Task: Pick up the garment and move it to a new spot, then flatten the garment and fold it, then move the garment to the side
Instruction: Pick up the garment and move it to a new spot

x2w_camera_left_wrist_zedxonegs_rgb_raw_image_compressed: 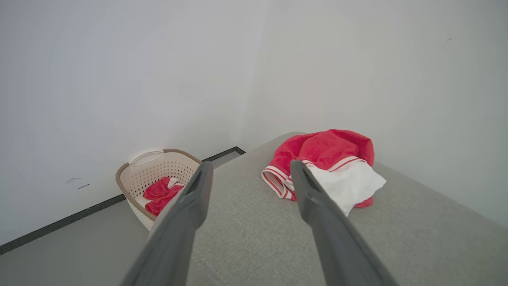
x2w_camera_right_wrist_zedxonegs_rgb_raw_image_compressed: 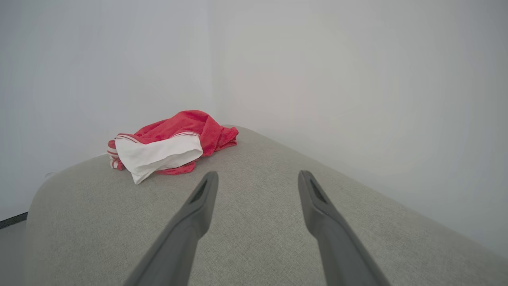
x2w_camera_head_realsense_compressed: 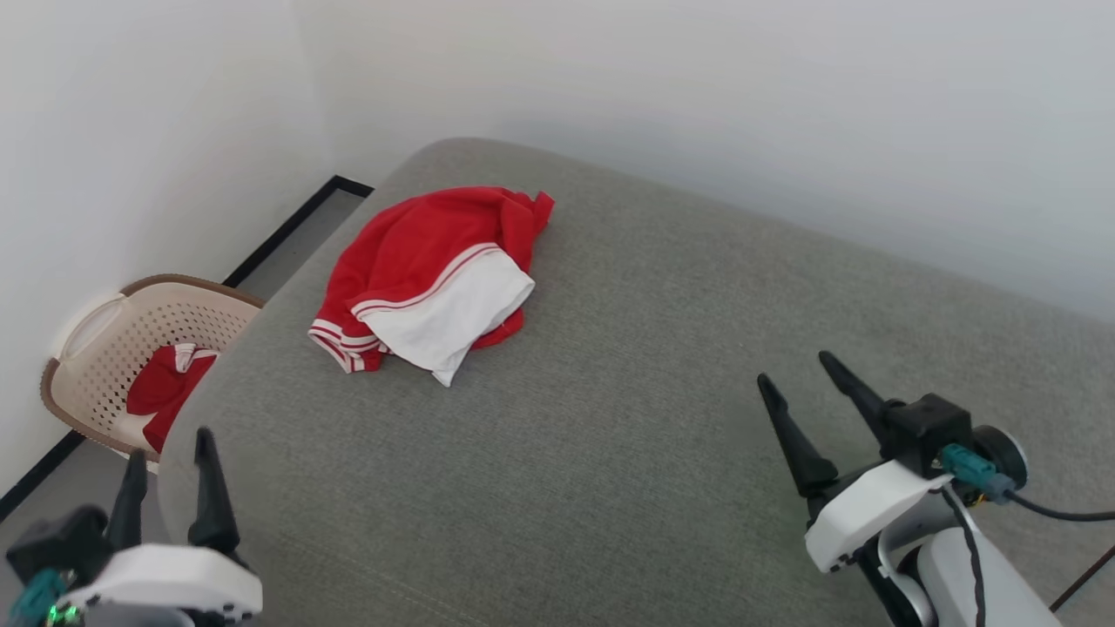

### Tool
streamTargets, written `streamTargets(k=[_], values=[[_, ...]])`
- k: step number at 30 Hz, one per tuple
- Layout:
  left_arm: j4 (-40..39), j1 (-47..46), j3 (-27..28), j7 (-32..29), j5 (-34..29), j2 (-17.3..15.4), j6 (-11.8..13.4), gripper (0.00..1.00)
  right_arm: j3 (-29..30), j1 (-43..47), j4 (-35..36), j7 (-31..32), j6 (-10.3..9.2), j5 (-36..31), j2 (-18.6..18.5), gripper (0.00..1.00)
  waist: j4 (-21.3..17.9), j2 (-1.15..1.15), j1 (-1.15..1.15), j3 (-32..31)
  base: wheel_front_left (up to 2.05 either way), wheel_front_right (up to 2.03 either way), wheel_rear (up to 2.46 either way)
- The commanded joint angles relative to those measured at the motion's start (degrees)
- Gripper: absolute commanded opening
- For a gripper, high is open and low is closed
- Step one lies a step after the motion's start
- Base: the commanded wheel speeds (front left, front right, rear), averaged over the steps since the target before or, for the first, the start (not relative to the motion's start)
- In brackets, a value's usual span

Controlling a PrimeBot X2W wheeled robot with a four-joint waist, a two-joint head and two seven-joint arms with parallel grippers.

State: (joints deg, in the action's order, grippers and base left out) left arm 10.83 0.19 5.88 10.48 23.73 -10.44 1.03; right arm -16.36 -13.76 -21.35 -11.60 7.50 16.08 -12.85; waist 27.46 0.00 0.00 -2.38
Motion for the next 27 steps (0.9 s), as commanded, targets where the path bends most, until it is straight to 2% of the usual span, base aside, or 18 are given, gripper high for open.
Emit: streamTargets(k=[1,7,14,19,23,26,27], values=[[0.4,-1.1,-0.3,-0.2,-0.1,-0.1,-0.2,1.0,0.3,-0.6,0.2,0.0,-0.02,0.1,-0.2,1.0,-0.5,0.0,0.0,0.6,0.0,0.0,0.0],[4.8,-8.5,-0.9,-1.4,0.2,-2.3,-1.6,1.0,1.9,-1.3,1.9,1.0,-0.02,-0.6,-1.2,1.0,-3.3,0.0,0.0,3.3,0.0,0.0,0.0],[12.5,-20.2,-1.0,-2.4,1.1,-5.6,-3.6,1.0,3.9,-2.7,5.4,2.9,-0.02,-1.7,-2.7,1.0,-8.3,0.0,0.0,8.3,0.0,0.0,0.0],[23.7,-31.3,-1.8,-3.2,2.3,-9.0,-6.2,1.0,5.5,-4.1,8.5,4.2,-0.02,-2.3,-3.9,1.0,-12.2,0.0,0.0,13.3,0.0,0.0,0.0],[31.9,-37.9,-2.7,-5.1,3.1,-10.7,-7.2,1.0,6.4,-5.2,10.7,5.0,-0.02,-2.8,-4.7,1.0,-14.5,0.0,0.0,17.0,0.0,0.0,0.0],[38.2,-42.4,-3.5,-8.7,3.4,-12.0,-7.6,1.0,6.5,-5.9,12.1,5.7,-0.02,-3.0,-5.0,1.0,-16.3,0.0,0.0,19.5,0.0,0.0,0.0],[38.2,-42.4,-3.5,-8.7,3.4,-12.0,-7.6,1.0,6.5,-5.9,12.1,5.7,-0.02,-3.0,-5.0,1.0,-16.3,0.0,0.0,19.5,0.0,0.0,0.0]])
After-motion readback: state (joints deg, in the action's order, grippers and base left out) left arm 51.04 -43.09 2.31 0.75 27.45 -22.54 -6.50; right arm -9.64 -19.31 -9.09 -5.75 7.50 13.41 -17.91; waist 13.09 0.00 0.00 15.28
